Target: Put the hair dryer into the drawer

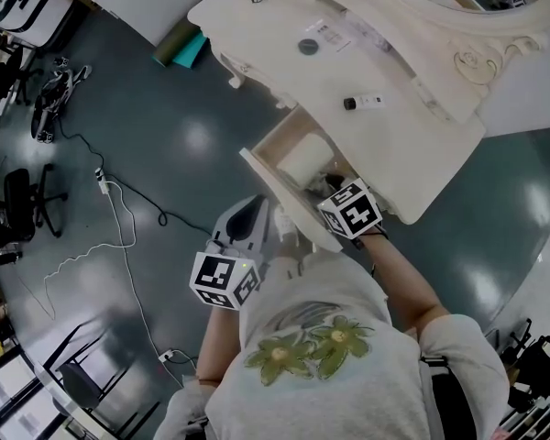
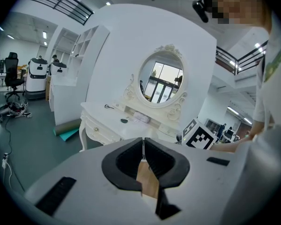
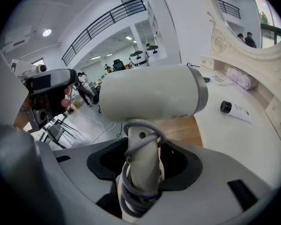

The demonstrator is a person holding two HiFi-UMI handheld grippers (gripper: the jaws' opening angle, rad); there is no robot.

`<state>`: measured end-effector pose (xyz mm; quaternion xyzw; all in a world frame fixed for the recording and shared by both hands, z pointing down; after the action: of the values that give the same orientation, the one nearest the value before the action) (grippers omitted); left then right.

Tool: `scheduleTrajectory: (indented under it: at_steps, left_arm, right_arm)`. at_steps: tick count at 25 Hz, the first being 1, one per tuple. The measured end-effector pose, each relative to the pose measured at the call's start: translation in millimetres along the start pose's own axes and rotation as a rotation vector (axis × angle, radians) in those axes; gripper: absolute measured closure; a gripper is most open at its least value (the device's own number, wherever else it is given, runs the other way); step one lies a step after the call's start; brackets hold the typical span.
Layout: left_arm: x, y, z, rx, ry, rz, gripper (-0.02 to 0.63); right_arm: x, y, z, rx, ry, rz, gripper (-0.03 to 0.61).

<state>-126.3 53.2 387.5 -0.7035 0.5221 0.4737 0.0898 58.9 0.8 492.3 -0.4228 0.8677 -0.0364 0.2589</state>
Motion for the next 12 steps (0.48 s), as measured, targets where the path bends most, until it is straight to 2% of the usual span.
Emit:
scheduleTrajectory:
  at_steps: [12]
  left_arm:
    - [1,10,-3,0.012,0.009,0.014,0.591]
  right_arm:
    - [5,-5,-19,0.017,0.041,-0.001,0.359]
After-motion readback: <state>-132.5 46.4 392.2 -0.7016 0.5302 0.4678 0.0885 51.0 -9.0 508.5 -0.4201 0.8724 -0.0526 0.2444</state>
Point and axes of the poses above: the fingertips, and each gripper's own axes: z backward along the fingers, y to its left, x out of its top, the point moved 8 cm from there along z, backward along the fingers, and after that the axes turned 9 degrees about y, right-handed, at the moved point
